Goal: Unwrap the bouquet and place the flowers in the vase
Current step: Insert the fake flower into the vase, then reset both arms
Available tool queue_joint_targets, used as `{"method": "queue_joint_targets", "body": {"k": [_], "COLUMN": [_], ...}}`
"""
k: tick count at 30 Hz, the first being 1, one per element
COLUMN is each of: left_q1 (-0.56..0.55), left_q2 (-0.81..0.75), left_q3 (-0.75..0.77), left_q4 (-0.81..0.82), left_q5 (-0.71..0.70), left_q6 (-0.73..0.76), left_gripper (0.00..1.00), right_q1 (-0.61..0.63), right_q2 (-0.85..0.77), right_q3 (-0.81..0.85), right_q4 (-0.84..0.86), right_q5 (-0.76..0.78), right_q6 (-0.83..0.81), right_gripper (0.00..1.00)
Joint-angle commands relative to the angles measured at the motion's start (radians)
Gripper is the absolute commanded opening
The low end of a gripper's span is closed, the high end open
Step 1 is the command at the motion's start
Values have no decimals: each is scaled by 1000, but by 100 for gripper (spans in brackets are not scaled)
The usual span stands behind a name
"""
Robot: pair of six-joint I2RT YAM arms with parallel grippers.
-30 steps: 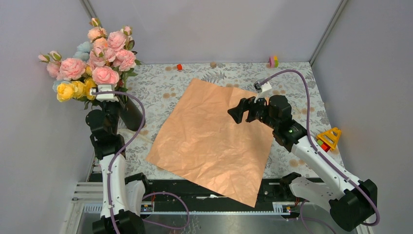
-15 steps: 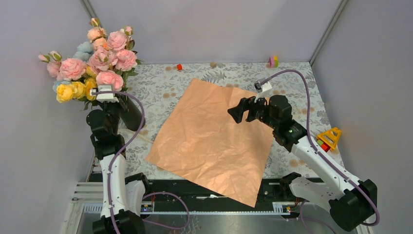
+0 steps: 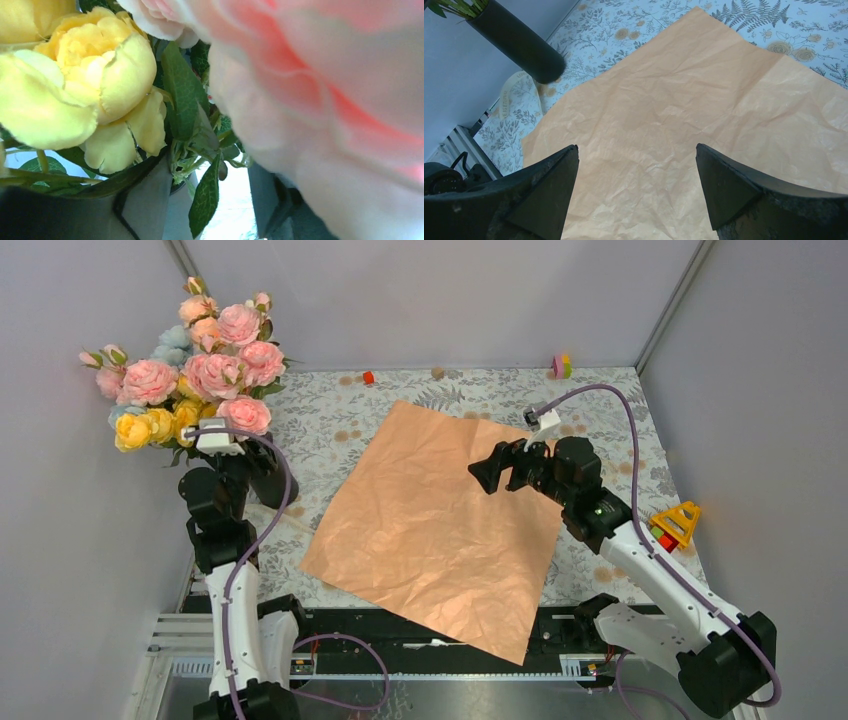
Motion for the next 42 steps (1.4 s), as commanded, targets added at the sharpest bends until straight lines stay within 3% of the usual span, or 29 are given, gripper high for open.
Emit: {"method": "queue_joint_targets", "body": {"k": [1, 11, 19, 27, 35, 42], "left_q1": [4, 3, -19, -124, -252, -270], "left_q2": [-34, -98, -169, -242, -267, -323], "left_q3": [9, -29, -54, -48, 23, 47], "left_q4": [13, -63, -204, -392, -540, -525], "left_q5": [39, 88, 77, -81, -322, -325], "left_q6": [-70, -167, -223, -248, -176, -139], "left_gripper": [62, 98, 99, 99, 99, 99], "right_q1": [-6, -7, -54, -217, -363, -364], "right_q2": [-24, -23, -7, 4, -145, -330], "right_q3": [-4, 10, 25, 39, 41, -52], "right_q4": [26, -18, -103, -236, -391, -283], "right_q5": [24, 75, 115, 117, 230, 342], "right_q6": [-5, 5, 44, 107, 40, -80], "right_gripper": [94, 95, 97, 97, 99, 100]}}
